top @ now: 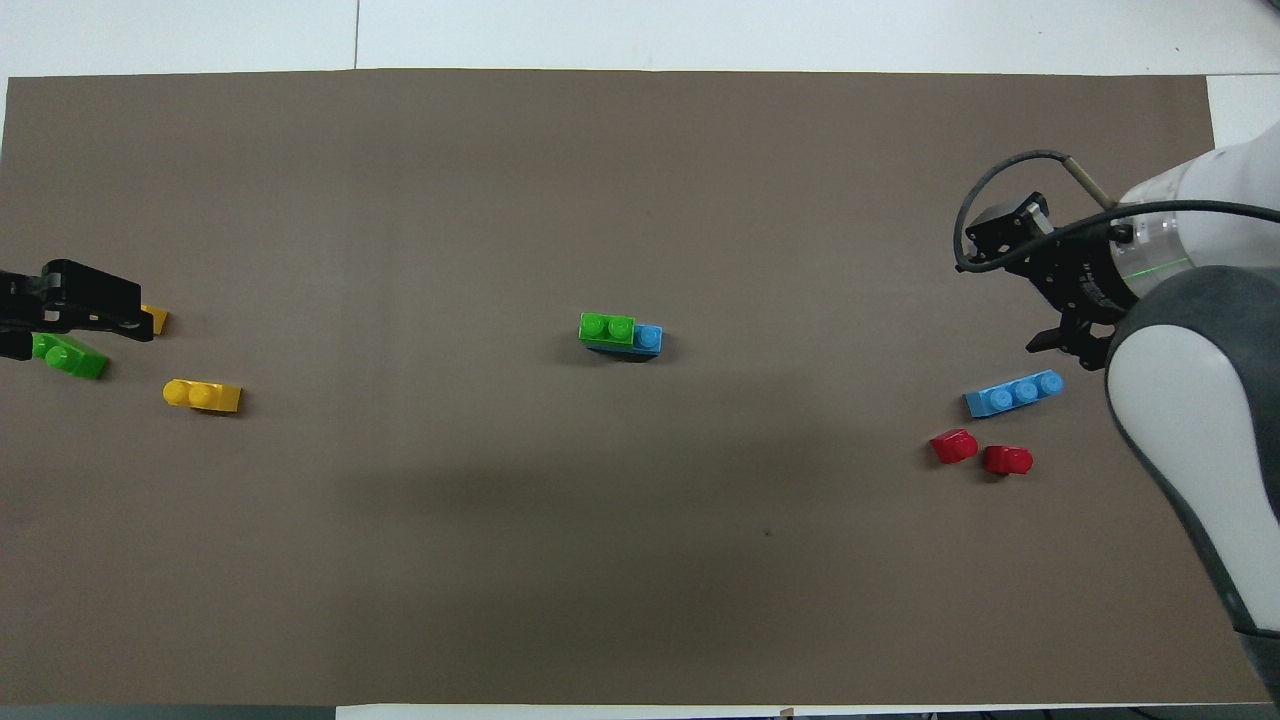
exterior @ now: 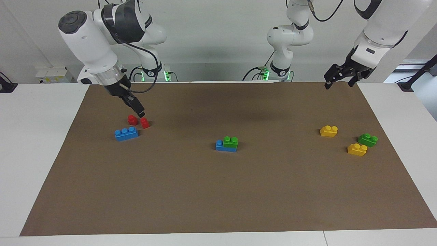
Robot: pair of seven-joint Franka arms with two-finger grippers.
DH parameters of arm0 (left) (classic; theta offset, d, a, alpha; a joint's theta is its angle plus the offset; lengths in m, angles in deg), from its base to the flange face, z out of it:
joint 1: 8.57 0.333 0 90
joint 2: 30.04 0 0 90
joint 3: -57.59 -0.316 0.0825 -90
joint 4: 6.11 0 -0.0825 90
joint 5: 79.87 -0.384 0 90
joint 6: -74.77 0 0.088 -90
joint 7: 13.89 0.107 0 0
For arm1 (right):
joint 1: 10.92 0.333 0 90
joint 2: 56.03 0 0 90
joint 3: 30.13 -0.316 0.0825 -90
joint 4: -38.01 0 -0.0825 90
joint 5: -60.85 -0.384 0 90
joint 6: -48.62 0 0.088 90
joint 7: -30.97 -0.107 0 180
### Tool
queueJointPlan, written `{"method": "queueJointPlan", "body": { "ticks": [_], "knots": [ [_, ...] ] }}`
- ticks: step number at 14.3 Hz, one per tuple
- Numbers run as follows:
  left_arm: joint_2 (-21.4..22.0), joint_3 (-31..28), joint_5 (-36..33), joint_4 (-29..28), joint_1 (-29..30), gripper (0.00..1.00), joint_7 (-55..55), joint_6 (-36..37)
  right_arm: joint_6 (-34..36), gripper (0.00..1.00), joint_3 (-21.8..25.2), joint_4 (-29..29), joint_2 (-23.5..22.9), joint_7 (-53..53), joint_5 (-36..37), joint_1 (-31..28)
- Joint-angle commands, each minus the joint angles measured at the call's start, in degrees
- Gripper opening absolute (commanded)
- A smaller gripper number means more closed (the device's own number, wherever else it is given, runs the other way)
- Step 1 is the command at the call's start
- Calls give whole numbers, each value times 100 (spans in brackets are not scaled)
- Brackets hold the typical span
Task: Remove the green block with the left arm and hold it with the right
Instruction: 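Move both grippers toward the stacked green and blue bricks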
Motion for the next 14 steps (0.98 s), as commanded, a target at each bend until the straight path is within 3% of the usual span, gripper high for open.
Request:
{"method": "queueJointPlan", "body": {
  "ticks": [1,8,14],
  "knots": [
    [333,19,-64,-468,-73,100,-435,7,-281,100,5,-100,-154,-1138,-318,290],
    [711,46,-38,-1241,-608,100,-1972,-326,-1730,100,5,-688,-339,-3056,-1083,1002],
    [1124,54,278,-2165,-1338,100,-5107,-1335,-2250,100,5,-1057,-541,-3751,-1539,1389]
  ]
}}
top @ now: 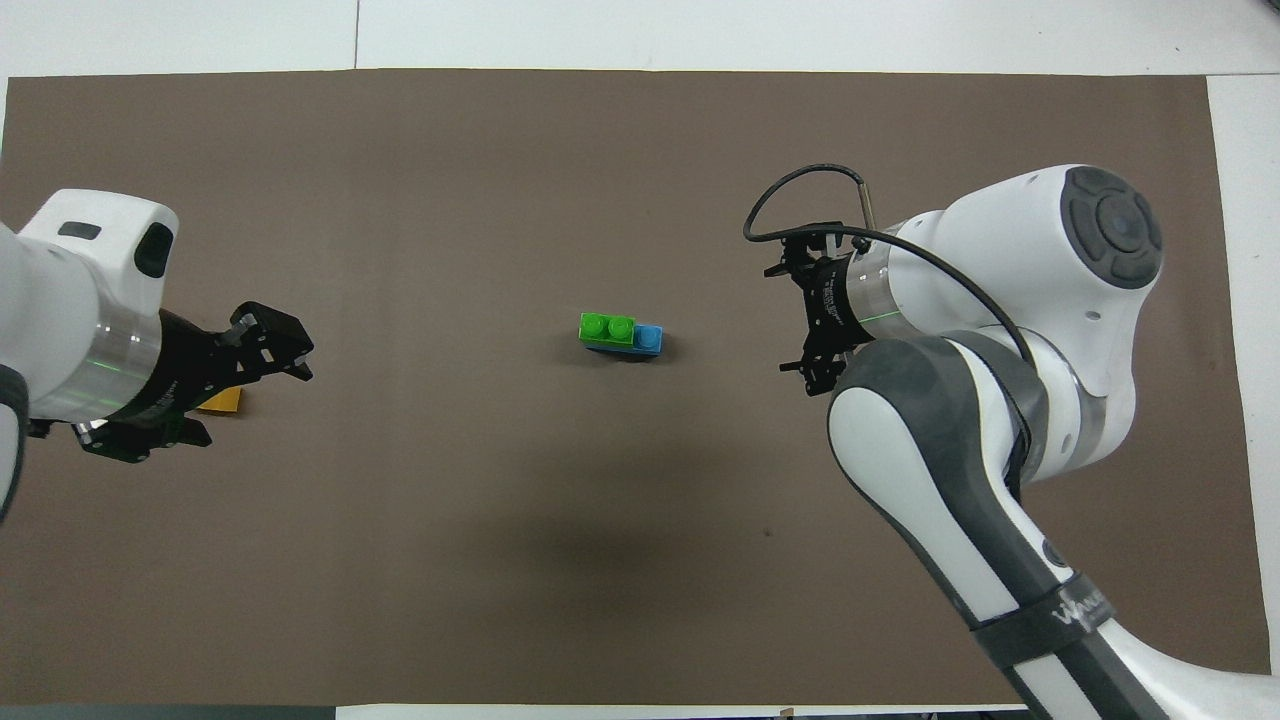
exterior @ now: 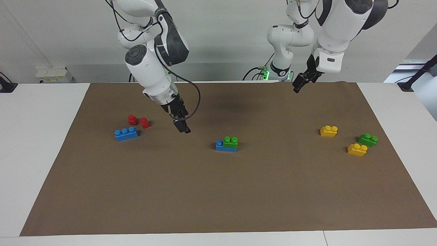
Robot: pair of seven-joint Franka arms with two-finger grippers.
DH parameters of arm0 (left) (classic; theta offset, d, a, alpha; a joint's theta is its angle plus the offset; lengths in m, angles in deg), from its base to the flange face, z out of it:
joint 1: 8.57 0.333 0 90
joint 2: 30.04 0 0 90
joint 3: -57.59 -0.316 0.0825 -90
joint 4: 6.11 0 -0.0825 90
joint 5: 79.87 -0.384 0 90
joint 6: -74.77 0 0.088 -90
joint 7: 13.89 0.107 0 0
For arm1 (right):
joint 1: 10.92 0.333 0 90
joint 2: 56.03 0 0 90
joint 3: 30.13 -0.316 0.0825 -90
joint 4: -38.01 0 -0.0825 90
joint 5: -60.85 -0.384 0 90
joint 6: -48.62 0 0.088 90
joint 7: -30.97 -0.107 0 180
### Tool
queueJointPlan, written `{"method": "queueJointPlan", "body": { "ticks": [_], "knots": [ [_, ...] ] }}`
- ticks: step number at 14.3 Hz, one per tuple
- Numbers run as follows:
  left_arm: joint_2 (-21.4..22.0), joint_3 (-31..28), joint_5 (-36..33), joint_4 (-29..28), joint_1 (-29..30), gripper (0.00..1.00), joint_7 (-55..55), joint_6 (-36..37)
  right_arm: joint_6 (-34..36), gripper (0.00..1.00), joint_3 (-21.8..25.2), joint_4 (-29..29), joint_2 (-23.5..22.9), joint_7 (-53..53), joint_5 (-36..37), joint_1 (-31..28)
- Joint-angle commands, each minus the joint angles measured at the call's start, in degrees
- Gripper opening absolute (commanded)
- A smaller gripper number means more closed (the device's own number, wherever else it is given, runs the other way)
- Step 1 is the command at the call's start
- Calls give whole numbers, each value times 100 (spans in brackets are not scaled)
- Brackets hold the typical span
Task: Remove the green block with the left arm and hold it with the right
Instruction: 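Move both grippers toward the stacked green and blue bricks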
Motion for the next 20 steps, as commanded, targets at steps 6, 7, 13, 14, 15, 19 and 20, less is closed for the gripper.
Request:
{"method": "queueJointPlan", "body": {
  "ticks": [6,7,13,14,15,19,20],
  "knots": [
    [355,-63,309,-991,-798,100,-3258,-1489,-800,99,17,-449,-252,-579,-901,304],
    [355,-63,309,-1087,-869,100,-3540,-1691,-931,99,17,-519,-305,-579,-901,400],
    [119,-63,493,-1326,-1115,100,-4981,-2457,-1328,99,8,-520,-744,-518,-910,726],
    [-13,-72,493,-1317,-1263,100,-5262,-2571,-1337,99,8,-476,-832,-491,-980,735],
    [-153,-72,493,-1291,-1352,100,-5483,-2650,-1450,99,8,-458,-911,-456,-1163,735],
    [-681,-72,493,-1247,-1713,100,-6353,-3142,-1732,99,17,-458,-1026,-307,-1288,806],
    [-812,-72,493,-1203,-1765,100,-6512,-3230,-1741,99,17,-458,-1044,-298,-1288,788]
  ]
}}
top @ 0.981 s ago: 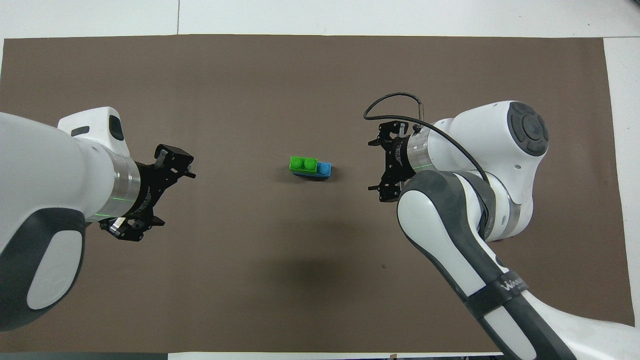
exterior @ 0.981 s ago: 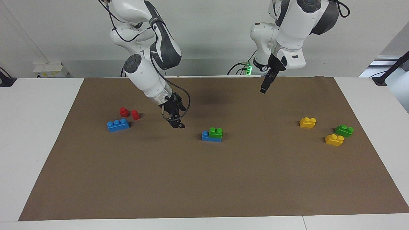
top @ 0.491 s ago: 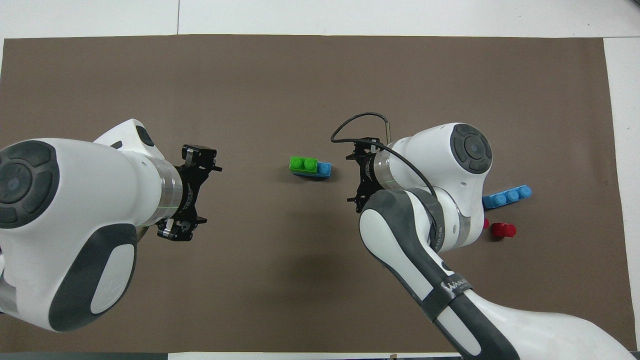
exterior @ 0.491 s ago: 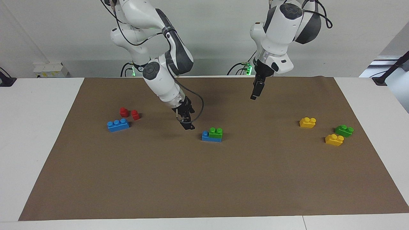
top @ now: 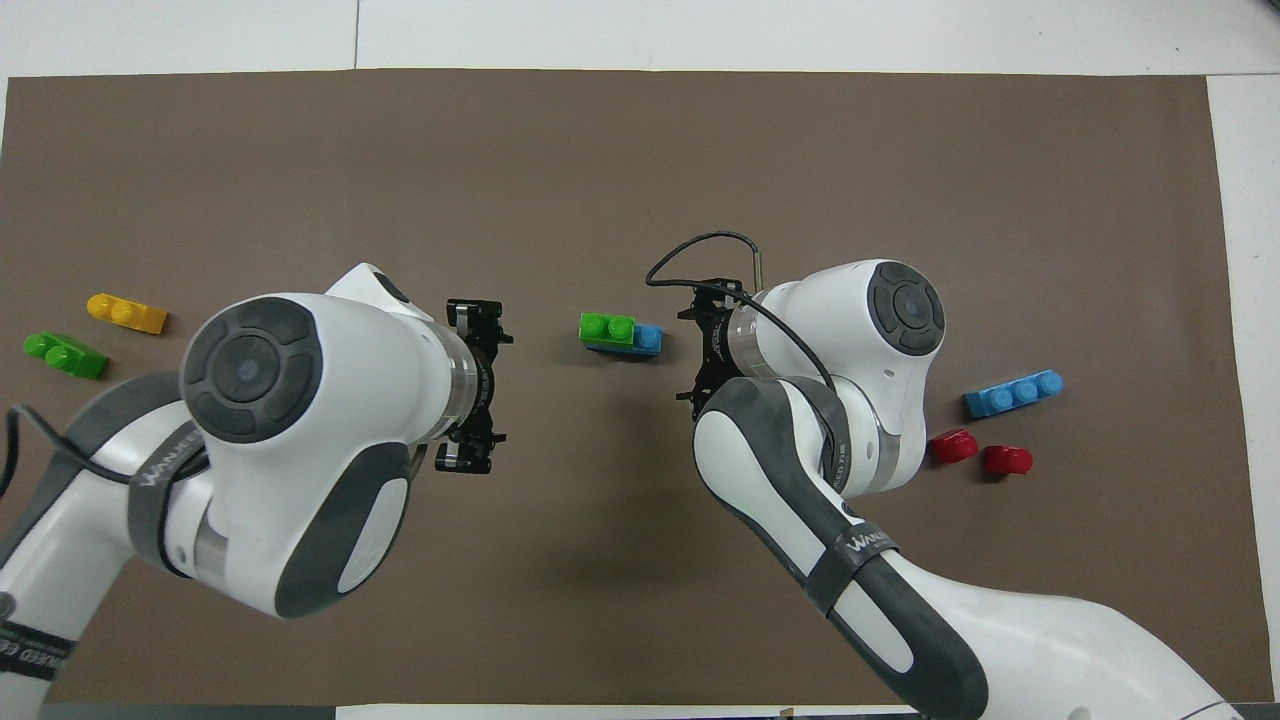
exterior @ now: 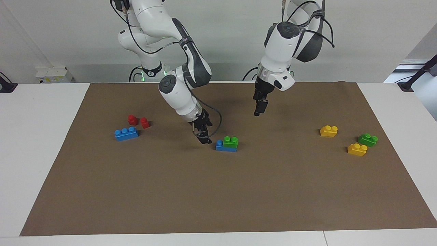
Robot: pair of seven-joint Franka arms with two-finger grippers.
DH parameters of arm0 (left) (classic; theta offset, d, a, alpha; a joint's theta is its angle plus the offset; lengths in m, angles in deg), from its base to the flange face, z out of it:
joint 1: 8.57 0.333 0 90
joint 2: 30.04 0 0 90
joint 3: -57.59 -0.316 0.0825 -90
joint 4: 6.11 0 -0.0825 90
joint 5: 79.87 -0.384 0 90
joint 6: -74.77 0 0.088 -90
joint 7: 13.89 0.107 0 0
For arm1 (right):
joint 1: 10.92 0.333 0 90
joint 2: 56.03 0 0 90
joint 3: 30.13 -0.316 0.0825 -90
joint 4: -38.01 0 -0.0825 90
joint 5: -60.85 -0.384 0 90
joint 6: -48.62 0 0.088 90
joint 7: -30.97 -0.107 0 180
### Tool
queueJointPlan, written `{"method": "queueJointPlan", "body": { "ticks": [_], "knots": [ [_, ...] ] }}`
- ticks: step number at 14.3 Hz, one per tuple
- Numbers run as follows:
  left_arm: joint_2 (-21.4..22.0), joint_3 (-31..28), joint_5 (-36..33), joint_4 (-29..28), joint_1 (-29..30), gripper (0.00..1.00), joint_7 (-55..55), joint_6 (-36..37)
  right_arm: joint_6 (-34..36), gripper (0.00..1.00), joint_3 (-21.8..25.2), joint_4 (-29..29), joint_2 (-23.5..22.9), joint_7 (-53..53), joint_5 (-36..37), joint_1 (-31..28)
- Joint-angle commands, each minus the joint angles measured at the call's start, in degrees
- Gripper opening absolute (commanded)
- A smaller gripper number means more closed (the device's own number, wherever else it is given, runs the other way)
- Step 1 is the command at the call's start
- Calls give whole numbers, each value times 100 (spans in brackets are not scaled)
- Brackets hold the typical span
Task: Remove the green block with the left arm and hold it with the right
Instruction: 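Grasp the green brick with the left gripper while the right gripper grasps the blue brick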
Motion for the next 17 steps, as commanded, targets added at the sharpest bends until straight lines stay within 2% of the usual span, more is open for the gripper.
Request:
{"method": "queueJointPlan", "body": {
  "ticks": [1,3,5,11,15,17],
  "knots": [
    [-357,-96,104,84,-232,100,-471,-294,-104,99,9,55,-83,211,-165,-5],
    [-437,-96,96,137,-329,100,-848,-356,-200,99,17,116,-170,325,-218,-14],
    [-664,-96,87,461,-364,100,-1087,-269,-280,99,17,134,-223,360,-235,-32],
    [-1166,-114,43,857,-531,100,-1246,-435,-596,99,9,301,-487,422,-306,47],
    [-1632,-123,-123,1323,-522,100,-1263,-304,-675,99,9,336,-592,431,-420,135],
    [-2113,-123,-142,1761,-540,100,-1290,-138,-833,99,9,336,-671,422,-437,222]
  ]
}}
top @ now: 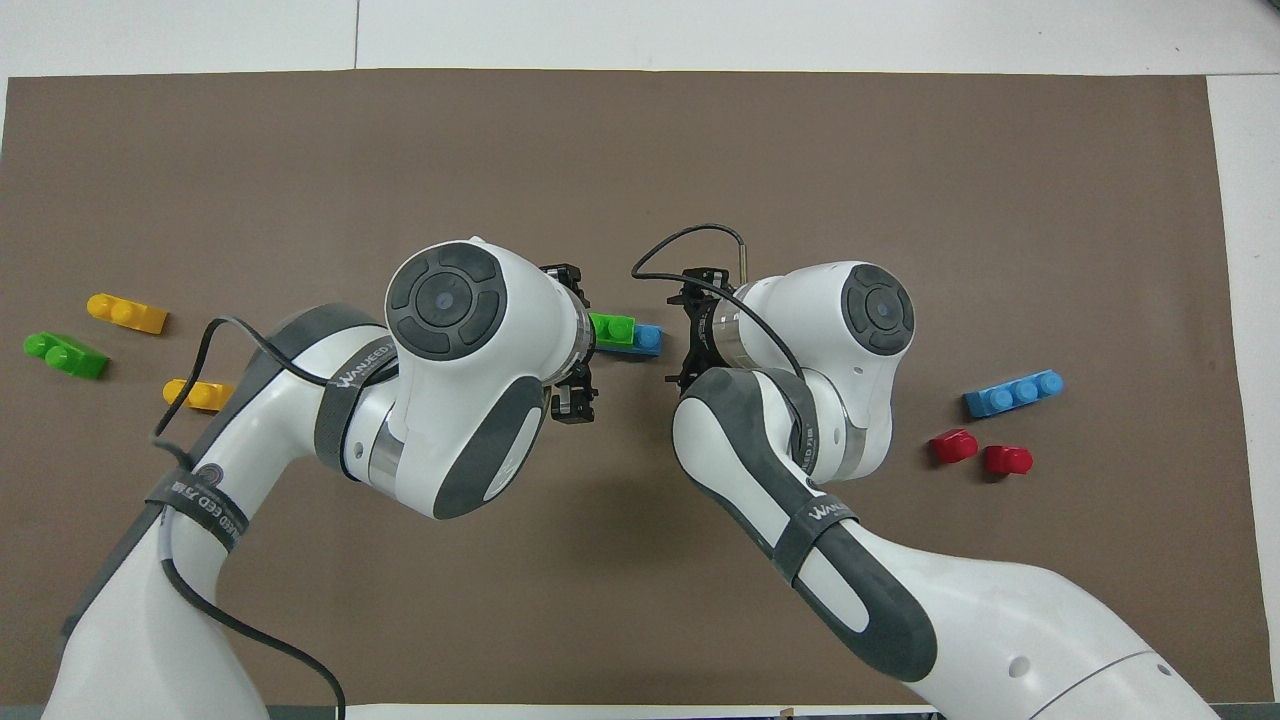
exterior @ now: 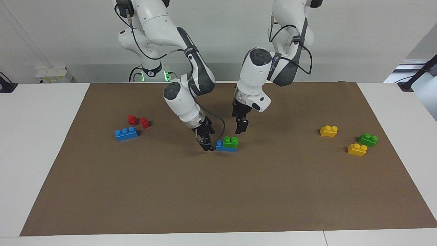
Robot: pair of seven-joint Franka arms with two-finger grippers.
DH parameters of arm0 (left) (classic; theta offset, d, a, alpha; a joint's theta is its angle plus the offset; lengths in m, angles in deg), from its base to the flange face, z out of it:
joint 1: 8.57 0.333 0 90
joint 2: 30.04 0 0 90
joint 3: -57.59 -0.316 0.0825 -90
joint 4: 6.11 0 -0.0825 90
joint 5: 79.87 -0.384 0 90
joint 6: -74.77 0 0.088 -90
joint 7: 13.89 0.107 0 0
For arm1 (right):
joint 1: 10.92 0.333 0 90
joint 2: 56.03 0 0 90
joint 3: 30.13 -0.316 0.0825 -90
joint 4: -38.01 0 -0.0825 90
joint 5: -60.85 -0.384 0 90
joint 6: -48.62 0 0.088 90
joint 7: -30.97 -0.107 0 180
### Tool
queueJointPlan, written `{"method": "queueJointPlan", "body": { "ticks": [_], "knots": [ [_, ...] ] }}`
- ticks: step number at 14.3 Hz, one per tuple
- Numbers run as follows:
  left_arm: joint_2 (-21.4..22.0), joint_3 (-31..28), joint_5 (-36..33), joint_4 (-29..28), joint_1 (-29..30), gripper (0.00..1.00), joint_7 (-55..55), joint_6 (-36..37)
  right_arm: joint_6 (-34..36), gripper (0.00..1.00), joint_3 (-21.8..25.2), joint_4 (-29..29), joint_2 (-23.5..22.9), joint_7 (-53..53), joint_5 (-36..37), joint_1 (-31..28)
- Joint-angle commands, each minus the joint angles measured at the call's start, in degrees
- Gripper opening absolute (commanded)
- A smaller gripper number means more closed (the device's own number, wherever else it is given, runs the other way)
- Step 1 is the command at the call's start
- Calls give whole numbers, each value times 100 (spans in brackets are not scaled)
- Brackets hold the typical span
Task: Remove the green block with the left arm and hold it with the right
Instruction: 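Grasp the green brick with the left gripper while the right gripper grasps the blue brick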
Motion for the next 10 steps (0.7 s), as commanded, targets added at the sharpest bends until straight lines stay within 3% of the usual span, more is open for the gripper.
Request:
{"method": "queueJointPlan", "body": {
  "ticks": [1,10],
  "knots": [
    [-776,-80,-99,825,-118,100,-147,343,-216,99,5,109,-196,181,-185,111],
    [-989,-107,-240,854,-100,100,-236,273,-400,97,13,162,-372,383,-422,216]
  ]
}}
